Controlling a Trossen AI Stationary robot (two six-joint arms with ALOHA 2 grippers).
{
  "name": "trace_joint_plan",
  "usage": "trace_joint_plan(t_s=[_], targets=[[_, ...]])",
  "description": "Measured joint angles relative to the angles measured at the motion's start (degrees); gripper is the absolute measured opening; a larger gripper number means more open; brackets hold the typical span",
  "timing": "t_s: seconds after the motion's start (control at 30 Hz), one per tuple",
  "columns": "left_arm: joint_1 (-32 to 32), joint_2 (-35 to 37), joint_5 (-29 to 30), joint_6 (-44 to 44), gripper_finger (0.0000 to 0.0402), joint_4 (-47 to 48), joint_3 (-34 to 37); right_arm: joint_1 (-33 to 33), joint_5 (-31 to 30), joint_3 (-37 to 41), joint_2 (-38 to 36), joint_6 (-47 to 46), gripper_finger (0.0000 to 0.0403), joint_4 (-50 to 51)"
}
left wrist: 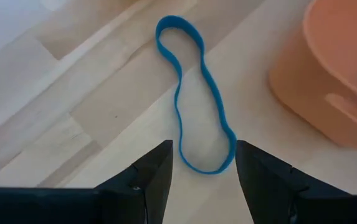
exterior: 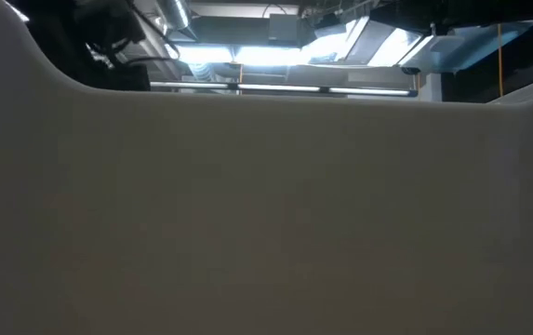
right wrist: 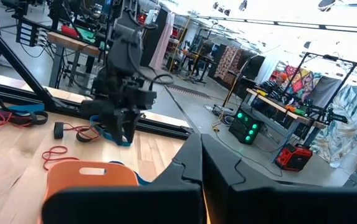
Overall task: Sort rubber bands into baskets
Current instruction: Put the blue rubber band in the yellow bin
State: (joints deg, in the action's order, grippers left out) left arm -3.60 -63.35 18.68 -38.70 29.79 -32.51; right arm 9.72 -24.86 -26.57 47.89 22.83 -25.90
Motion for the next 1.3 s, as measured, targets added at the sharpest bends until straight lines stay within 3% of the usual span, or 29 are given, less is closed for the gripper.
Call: trace_joint_plan(t_s=[0.53, 0.7, 1.13, 1.3], targets=[[-4.47, -17.95, -0.02, 4.22, 0.017, -9.36, 0.26, 0.0, 0.02, 0.0, 0.01, 0.0, 0.0001, 0.17], [-5.02, -20.64, -0.04, 5.52, 0.0166, -11.41, 0.13, -0.01, 0.02, 0.0, 0.0, 0.0, 0.0001, 0.27], [-5.0, -20.55, -0.19, 13.95, 0.0016, -12.71, 0.15, -0.01, 0.02, 0.0, -0.01, 0.02, 0.0001, 0.28], [-5.03, -19.73, 0.15, 15.61, 0.001, -11.75, 0.18, -0.02, 0.02, 0.0, 0.0, 0.02, 0.0001, 0.27]])
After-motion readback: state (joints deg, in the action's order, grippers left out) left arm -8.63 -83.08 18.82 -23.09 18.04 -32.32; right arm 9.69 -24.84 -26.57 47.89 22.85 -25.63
